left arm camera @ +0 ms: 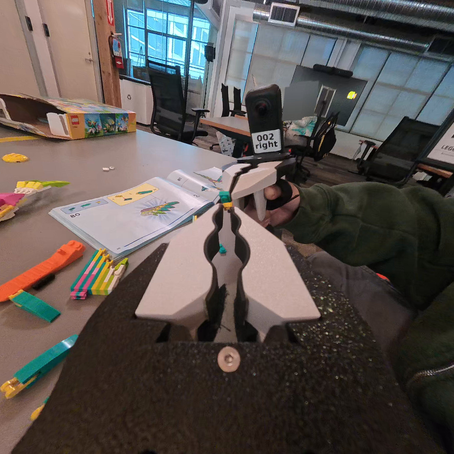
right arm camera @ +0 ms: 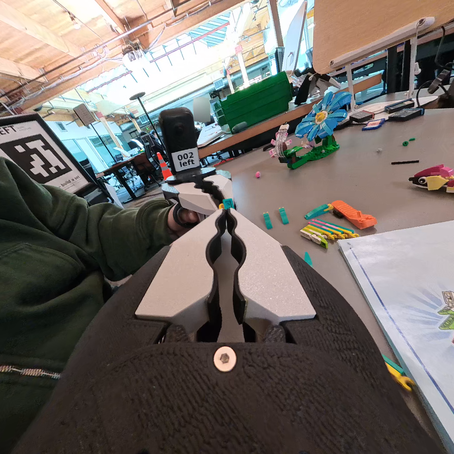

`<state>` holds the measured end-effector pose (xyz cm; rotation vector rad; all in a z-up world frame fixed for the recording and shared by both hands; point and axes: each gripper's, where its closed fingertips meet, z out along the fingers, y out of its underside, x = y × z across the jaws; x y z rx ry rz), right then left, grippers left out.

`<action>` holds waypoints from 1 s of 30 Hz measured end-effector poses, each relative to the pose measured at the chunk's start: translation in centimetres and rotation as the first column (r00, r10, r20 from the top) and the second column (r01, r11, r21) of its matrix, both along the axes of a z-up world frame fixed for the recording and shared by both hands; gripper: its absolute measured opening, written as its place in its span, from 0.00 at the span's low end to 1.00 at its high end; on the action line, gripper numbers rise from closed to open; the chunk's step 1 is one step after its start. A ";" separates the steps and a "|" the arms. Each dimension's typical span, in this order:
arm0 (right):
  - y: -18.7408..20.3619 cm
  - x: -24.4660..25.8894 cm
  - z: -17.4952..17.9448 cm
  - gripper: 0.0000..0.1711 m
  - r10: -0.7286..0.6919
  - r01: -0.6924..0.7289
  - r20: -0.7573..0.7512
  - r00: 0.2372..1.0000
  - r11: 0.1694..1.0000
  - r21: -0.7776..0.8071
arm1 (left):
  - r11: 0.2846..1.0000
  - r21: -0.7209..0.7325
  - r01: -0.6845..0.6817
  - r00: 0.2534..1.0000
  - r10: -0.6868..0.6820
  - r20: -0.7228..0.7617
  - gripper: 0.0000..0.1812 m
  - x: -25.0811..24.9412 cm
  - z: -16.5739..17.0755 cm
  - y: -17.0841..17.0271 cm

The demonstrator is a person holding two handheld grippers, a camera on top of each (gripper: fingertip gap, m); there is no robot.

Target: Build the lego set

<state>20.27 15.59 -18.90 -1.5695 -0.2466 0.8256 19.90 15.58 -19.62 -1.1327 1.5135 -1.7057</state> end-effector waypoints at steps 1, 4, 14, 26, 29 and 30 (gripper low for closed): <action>0.0 0.0 0.1 0.00 0.003 -0.003 -0.014 1.000 1.000 0.001 | 1.000 -0.012 0.005 1.000 -0.005 0.000 0.02 0.0 0.1 0.0; 0.0 -0.2 0.3 0.00 0.019 -0.019 -0.045 0.999 1.000 0.003 | 0.999 -0.033 0.026 1.000 -0.027 -0.006 0.02 -0.1 0.1 -0.2; -0.2 -0.7 0.4 0.00 0.072 -0.074 -0.118 0.990 0.997 -0.011 | 0.987 -0.128 0.094 0.994 -0.101 -0.048 0.02 -0.1 0.0 -0.9; -0.9 -1.3 0.1 0.00 0.164 -0.176 -0.168 0.972 0.982 -0.065 | 0.961 -0.197 0.194 0.973 -0.214 -0.085 0.02 -0.5 -0.3 -1.7; -1.2 -1.5 -0.1 0.00 0.202 -0.223 -0.191 0.961 0.970 -0.095 | 0.955 -0.190 0.228 0.964 -0.249 -0.096 0.02 -0.8 -0.5 -2.1; -1.4 -1.6 -0.2 0.00 0.217 -0.241 -0.195 0.957 0.964 -0.109 | 0.953 -0.182 0.241 0.960 -0.262 -0.102 0.02 -1.0 -0.6 -2.2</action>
